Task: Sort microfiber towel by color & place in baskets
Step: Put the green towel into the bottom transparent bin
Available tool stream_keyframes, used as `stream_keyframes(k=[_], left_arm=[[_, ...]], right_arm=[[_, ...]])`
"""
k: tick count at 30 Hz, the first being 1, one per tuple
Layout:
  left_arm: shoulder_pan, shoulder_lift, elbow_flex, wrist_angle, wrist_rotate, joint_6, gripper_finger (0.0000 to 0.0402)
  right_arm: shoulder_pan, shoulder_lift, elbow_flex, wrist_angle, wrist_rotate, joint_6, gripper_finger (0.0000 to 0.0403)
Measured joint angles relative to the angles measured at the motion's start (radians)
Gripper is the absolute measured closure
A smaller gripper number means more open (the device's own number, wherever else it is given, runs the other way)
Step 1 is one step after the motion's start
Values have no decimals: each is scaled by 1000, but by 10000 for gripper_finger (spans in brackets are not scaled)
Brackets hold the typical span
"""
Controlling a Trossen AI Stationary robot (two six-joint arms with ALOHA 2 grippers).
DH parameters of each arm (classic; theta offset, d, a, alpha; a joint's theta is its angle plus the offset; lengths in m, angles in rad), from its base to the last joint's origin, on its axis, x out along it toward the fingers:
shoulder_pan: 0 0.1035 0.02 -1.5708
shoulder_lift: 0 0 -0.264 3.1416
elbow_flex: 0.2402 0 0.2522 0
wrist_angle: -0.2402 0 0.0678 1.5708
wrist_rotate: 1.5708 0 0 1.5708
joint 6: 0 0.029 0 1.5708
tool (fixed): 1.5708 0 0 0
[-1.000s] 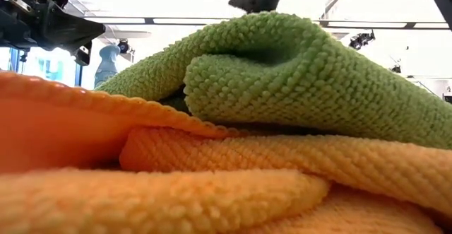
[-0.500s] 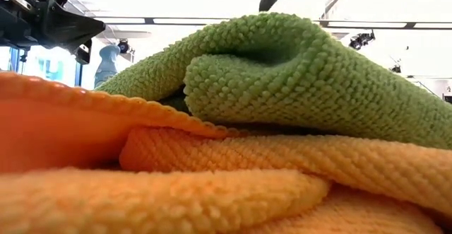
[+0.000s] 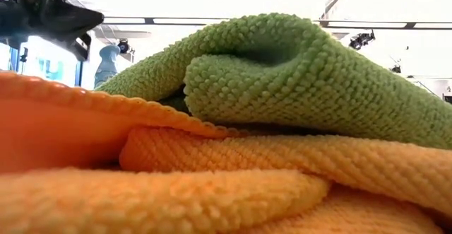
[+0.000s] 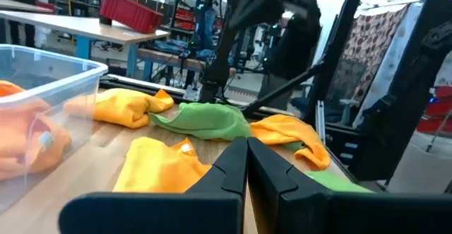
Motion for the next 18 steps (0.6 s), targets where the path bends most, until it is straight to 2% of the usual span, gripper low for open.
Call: stream_keyframes(k=[4,9,13,18], left_arm=[[-13,91,111,-105,-69,29,401],[-22,270,278,-319,-128,-18,401],[-22,440,424,-487,-171,-132,401],[-21,664,616,-665,-261,-366,401]], right_arm=[[13,-112,-260,169,-32,63,403],[13,-350,-659,624,-106,26,403],[13,-560,-930,887,-116,-44,403],[-1,-821,-1153,1026,-167,-203,403]])
